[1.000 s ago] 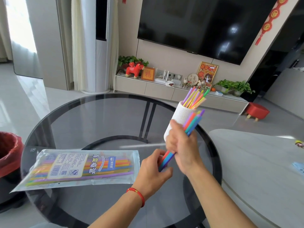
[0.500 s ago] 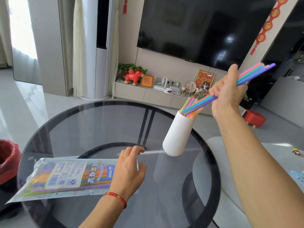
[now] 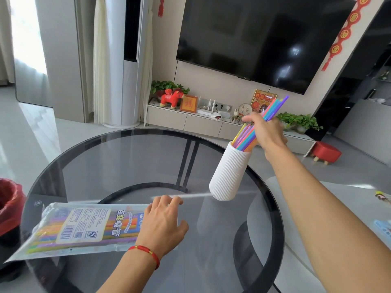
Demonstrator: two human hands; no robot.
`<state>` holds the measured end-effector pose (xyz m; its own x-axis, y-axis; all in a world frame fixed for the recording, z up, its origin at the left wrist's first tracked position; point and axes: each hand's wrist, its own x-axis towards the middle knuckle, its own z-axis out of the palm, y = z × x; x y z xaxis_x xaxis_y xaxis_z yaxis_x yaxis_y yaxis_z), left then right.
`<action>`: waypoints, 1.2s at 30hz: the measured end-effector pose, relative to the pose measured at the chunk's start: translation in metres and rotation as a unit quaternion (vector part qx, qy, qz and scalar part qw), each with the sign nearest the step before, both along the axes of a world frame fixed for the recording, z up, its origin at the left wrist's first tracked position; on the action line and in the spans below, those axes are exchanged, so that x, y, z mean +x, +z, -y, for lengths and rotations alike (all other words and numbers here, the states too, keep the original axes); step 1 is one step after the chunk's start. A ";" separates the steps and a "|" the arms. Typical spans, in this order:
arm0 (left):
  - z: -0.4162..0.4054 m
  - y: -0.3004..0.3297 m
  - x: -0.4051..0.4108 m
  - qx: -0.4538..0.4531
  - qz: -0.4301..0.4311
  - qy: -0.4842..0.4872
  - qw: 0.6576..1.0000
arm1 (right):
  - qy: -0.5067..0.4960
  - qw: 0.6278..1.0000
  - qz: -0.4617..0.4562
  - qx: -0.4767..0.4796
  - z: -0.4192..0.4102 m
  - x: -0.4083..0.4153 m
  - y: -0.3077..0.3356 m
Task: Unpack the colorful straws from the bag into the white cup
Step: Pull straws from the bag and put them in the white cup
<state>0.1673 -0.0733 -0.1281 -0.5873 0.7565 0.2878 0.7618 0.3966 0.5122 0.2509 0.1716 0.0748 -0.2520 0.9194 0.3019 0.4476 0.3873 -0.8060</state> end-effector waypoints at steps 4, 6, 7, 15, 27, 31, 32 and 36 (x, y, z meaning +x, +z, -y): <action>0.006 -0.006 -0.007 -0.168 -0.073 0.008 0.983 | 0.063 0.998 -0.027 -0.007 -0.007 0.004 -0.010; 0.011 -0.007 -0.012 -0.210 -0.063 -0.015 0.976 | 0.066 0.988 -0.124 0.056 -0.007 0.009 -0.013; 0.013 -0.006 -0.015 -0.226 -0.057 -0.030 0.972 | 0.070 0.981 -0.145 0.103 -0.007 0.011 -0.015; 0.022 -0.001 -0.022 -0.284 -0.071 -0.100 0.951 | 0.121 0.923 0.220 0.293 -0.015 0.018 -0.036; 0.017 0.018 -0.015 -0.102 -0.163 -0.119 0.974 | 0.331 0.938 0.081 0.071 0.112 0.077 -0.148; 0.014 0.021 -0.007 -0.041 -0.153 -0.137 0.978 | 0.347 0.935 0.059 -0.047 0.140 0.070 -0.198; 0.014 0.020 -0.006 -0.032 -0.152 -0.141 0.978 | 0.346 0.935 0.051 -0.056 0.143 0.066 -0.202; 0.015 0.016 -0.005 -0.060 -0.162 -0.151 0.973 | 0.391 0.915 0.036 -0.092 0.142 0.060 -0.204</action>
<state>0.1625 -0.0878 -0.1124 -0.2256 0.9201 0.3201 0.9668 0.1708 0.1903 0.3108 0.0294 -0.1296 -0.8682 0.4824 0.1165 0.1461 0.4728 -0.8690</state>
